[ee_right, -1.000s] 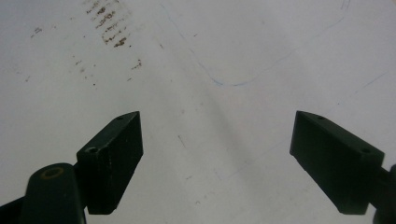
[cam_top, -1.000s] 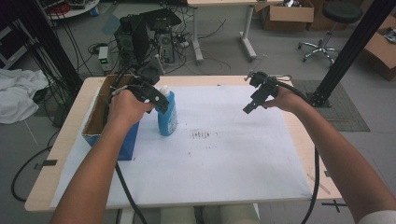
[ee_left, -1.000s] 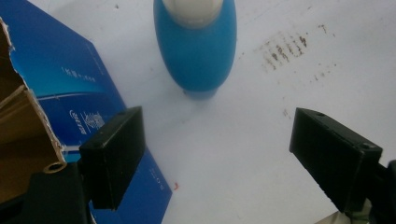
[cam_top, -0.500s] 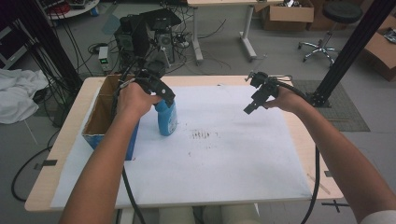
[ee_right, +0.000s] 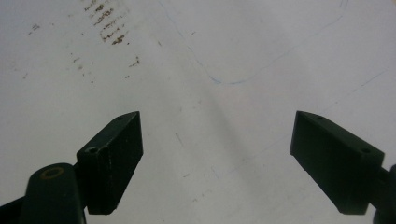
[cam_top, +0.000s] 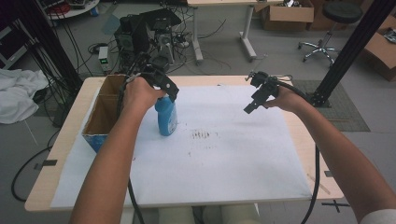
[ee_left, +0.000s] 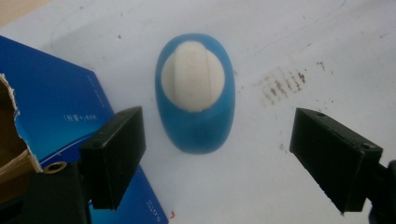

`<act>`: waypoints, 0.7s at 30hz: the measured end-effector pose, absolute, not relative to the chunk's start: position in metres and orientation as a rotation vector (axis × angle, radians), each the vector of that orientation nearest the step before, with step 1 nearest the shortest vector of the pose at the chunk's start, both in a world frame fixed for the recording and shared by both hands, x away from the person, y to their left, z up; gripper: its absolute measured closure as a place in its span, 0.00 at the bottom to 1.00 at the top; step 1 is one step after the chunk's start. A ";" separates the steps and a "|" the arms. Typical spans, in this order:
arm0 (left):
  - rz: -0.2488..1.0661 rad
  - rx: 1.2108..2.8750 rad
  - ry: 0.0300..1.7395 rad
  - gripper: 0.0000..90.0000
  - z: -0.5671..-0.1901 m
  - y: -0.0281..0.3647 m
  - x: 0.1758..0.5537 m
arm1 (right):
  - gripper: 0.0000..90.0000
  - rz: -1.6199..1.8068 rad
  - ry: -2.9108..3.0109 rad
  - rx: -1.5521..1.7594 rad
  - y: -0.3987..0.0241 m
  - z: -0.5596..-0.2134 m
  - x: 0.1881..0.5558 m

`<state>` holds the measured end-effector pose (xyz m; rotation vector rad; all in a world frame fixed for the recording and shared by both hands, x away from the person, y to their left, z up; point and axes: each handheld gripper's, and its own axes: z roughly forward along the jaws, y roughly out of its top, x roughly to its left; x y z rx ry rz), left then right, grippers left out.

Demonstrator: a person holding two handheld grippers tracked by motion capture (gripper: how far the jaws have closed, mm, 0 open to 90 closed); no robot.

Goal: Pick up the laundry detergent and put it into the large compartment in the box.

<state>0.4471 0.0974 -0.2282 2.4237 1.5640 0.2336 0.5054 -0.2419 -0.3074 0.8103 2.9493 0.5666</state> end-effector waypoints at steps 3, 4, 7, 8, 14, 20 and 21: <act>0.227 2.425 1.568 0.21 -0.229 0.096 0.451 | 0.19 0.568 2.951 0.813 -0.242 -0.308 0.506; 0.223 2.421 1.571 0.21 -0.231 0.096 0.454 | 0.19 0.568 2.952 0.814 -0.242 -0.308 0.506; 0.219 2.407 1.571 0.21 -0.232 0.095 0.457 | 0.19 0.566 2.953 0.815 -0.243 -0.308 0.506; 0.218 2.411 1.573 0.21 -0.232 0.095 0.458 | 0.19 0.566 2.953 0.815 -0.243 -0.308 0.506; 0.219 2.436 1.589 0.21 -0.239 0.093 0.464 | 0.19 0.568 2.951 0.821 -0.245 -0.308 0.507; 0.222 2.439 1.603 0.21 -0.244 0.092 0.469 | 0.19 0.568 2.953 0.819 -0.245 -0.309 0.508; 0.220 2.441 1.604 0.21 -0.245 0.092 0.470 | 0.19 0.568 2.954 0.821 -0.245 -0.309 0.508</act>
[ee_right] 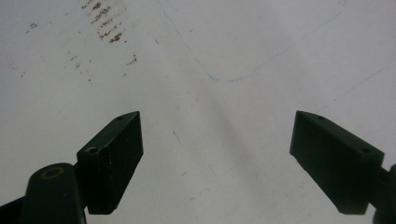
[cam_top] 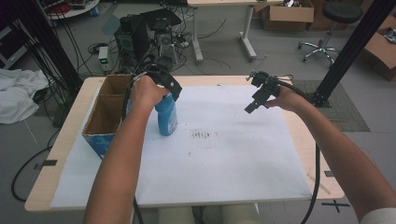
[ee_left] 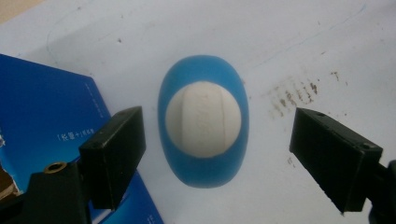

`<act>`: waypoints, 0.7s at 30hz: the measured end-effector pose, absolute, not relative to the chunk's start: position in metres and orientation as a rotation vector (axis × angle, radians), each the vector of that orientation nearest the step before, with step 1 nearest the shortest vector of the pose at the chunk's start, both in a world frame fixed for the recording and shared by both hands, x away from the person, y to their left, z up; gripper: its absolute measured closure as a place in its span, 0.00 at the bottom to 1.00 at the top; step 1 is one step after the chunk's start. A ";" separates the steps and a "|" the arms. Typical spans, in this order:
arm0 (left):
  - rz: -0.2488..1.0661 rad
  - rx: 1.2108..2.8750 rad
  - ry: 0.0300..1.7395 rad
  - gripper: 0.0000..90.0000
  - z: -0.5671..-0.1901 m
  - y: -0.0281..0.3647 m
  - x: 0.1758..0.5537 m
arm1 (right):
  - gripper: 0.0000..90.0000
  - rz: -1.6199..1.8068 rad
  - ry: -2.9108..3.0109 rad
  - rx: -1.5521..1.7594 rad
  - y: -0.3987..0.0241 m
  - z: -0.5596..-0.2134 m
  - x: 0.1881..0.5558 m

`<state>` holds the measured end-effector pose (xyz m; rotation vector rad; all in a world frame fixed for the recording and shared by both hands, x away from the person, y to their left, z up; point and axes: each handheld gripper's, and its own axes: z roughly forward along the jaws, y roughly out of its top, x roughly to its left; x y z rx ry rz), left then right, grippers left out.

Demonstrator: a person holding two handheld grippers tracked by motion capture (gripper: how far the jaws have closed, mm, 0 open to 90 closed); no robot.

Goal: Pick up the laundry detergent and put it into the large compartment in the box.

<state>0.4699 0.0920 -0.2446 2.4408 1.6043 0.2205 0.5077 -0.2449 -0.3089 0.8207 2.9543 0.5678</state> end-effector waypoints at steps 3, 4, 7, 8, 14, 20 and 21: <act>0.217 2.440 1.612 0.21 -0.248 0.093 0.473 | 0.19 0.568 2.956 0.820 -0.244 -0.309 0.508; 0.217 2.435 1.620 0.21 -0.249 0.093 0.473 | 0.19 0.570 2.956 0.818 -0.244 -0.309 0.508; 0.213 2.431 1.630 0.21 -0.252 0.094 0.476 | 0.19 0.567 2.958 0.819 -0.244 -0.309 0.508; 0.209 2.431 1.633 0.21 -0.253 0.094 0.477 | 0.19 0.564 2.959 0.819 -0.244 -0.310 0.508; 0.191 2.425 1.645 0.21 -0.262 0.094 0.481 | 0.19 0.561 2.961 0.822 -0.244 -0.311 0.510; 0.171 2.423 1.652 0.21 -0.269 0.096 0.485 | 0.19 0.559 2.964 0.824 -0.243 -0.313 0.511; 0.171 2.427 1.652 0.21 -0.270 0.096 0.485 | 0.19 0.559 2.965 0.824 -0.243 -0.314 0.512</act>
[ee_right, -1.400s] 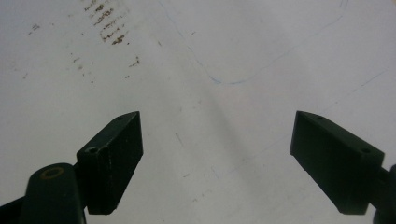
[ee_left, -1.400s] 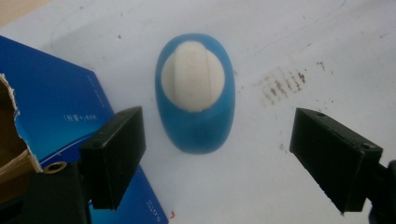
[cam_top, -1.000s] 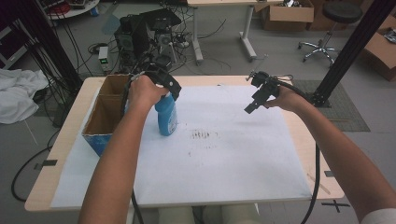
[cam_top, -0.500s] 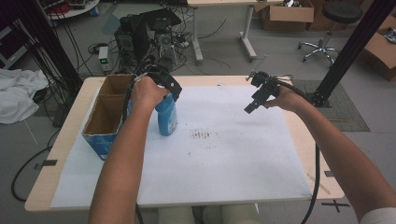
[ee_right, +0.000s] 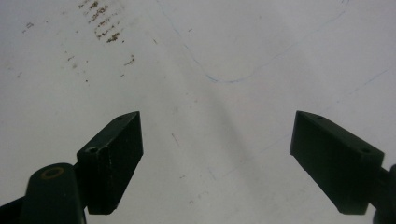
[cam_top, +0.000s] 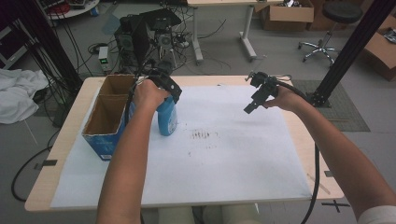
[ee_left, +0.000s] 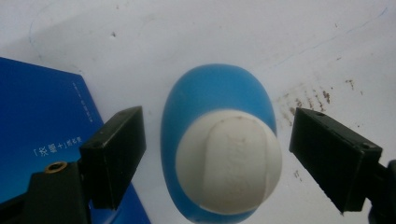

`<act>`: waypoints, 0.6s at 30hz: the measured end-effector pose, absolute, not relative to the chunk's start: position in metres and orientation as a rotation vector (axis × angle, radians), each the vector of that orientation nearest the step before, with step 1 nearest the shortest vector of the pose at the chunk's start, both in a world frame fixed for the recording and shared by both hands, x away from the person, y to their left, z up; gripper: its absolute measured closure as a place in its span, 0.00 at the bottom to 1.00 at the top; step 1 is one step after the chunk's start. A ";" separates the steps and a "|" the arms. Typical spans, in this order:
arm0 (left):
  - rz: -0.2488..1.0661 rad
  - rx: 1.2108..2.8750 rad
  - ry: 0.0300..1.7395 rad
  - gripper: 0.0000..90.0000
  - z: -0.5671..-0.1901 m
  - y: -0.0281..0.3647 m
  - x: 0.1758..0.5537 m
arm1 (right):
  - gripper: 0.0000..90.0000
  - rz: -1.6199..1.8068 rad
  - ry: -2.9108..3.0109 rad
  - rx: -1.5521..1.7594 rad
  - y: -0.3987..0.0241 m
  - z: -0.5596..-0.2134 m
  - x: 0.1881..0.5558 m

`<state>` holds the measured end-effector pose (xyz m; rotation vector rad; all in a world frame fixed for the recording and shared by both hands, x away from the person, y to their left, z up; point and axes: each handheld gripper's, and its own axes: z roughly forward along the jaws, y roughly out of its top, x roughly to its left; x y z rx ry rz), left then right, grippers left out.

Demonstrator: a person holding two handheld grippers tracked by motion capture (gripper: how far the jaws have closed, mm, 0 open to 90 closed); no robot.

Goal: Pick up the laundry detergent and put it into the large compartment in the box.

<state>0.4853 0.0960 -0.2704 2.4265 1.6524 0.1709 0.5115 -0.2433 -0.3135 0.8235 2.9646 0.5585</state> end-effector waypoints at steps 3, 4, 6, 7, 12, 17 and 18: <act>0.170 2.426 1.658 0.21 -0.274 0.096 0.487 | 0.19 0.558 2.966 0.825 -0.243 -0.314 0.512; 0.169 2.424 1.658 0.21 -0.274 0.095 0.487 | 0.19 0.558 2.967 0.824 -0.243 -0.315 0.512; 0.164 2.430 1.656 0.21 -0.276 0.095 0.488 | 0.19 0.558 2.968 0.824 -0.243 -0.315 0.513; 0.161 2.430 1.659 0.22 -0.277 0.094 0.488 | 0.19 0.557 2.968 0.826 -0.243 -0.315 0.513; 0.154 2.433 1.667 0.22 -0.281 0.092 0.490 | 0.19 0.558 2.967 0.829 -0.244 -0.316 0.513; 0.144 2.433 1.674 0.22 -0.284 0.093 0.491 | 0.19 0.560 2.967 0.834 -0.246 -0.317 0.513; 0.144 2.433 1.674 0.22 -0.284 0.093 0.491 | 0.19 0.560 2.967 0.834 -0.246 -0.317 0.513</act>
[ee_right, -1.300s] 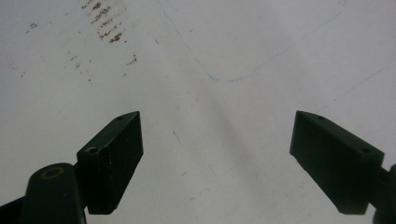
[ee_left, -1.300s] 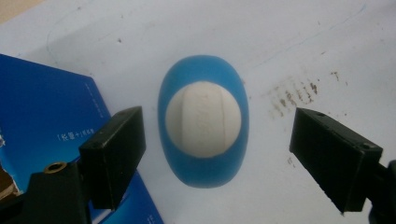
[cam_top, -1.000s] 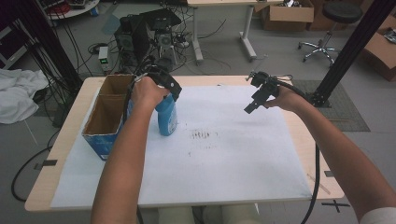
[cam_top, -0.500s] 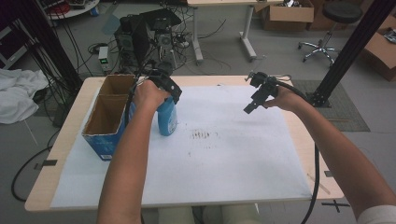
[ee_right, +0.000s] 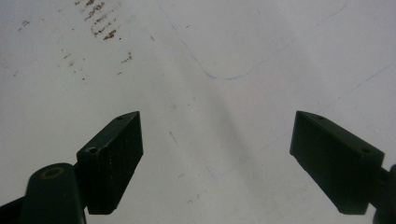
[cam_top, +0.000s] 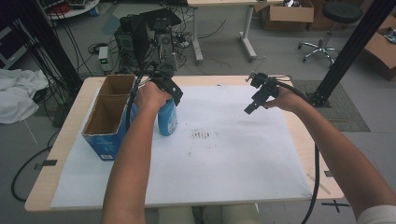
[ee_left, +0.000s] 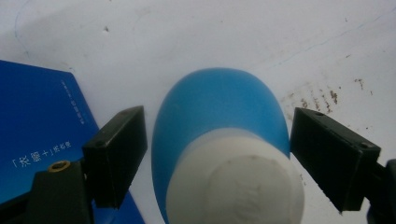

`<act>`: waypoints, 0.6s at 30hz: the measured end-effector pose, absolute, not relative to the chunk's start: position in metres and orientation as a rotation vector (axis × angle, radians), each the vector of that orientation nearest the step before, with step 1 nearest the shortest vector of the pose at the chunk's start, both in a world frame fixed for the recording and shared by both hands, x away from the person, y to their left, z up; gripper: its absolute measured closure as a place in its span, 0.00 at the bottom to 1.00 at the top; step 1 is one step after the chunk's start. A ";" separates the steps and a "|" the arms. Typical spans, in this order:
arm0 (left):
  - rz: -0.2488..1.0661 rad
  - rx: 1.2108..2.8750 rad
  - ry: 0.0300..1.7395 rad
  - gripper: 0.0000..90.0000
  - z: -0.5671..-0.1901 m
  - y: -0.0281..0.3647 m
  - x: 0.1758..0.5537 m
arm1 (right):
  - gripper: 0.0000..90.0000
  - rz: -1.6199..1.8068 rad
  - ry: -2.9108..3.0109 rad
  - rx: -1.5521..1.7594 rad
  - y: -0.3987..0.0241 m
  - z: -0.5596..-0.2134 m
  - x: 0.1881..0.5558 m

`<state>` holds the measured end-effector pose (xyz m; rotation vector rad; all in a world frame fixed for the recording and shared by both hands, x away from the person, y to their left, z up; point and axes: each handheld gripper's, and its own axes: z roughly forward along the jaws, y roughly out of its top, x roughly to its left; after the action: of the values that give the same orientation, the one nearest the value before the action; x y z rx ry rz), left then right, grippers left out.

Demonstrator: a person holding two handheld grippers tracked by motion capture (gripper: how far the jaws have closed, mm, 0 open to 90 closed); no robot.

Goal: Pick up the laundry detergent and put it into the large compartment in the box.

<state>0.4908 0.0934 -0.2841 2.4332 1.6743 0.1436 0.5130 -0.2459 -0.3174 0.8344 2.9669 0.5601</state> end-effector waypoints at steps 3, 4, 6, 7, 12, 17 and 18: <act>0.132 2.430 1.683 0.22 -0.287 0.094 0.491 | 0.19 0.561 2.967 0.835 -0.246 -0.318 0.513; 0.134 2.429 1.681 0.22 -0.289 0.095 0.491 | 0.19 0.561 2.966 0.836 -0.246 -0.317 0.513; 0.134 2.429 1.681 0.22 -0.289 0.095 0.491 | 0.19 0.564 2.967 0.834 -0.246 -0.317 0.513; 0.134 2.430 1.680 0.22 -0.289 0.095 0.491 | 0.19 0.563 2.966 0.836 -0.246 -0.317 0.513; 0.125 2.430 1.687 0.23 -0.292 0.094 0.491 | 0.19 0.563 2.968 0.832 -0.246 -0.318 0.513; 0.117 2.439 1.686 0.23 -0.293 0.094 0.492 | 0.19 0.561 2.968 0.839 -0.248 -0.318 0.513; 0.116 2.441 1.685 0.23 -0.293 0.094 0.492 | 0.19 0.564 2.967 0.840 -0.248 -0.318 0.513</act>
<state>0.4918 0.0942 -0.2932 2.4407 1.6854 0.1165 0.5133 -0.2479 -0.3180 0.8405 2.9668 0.5639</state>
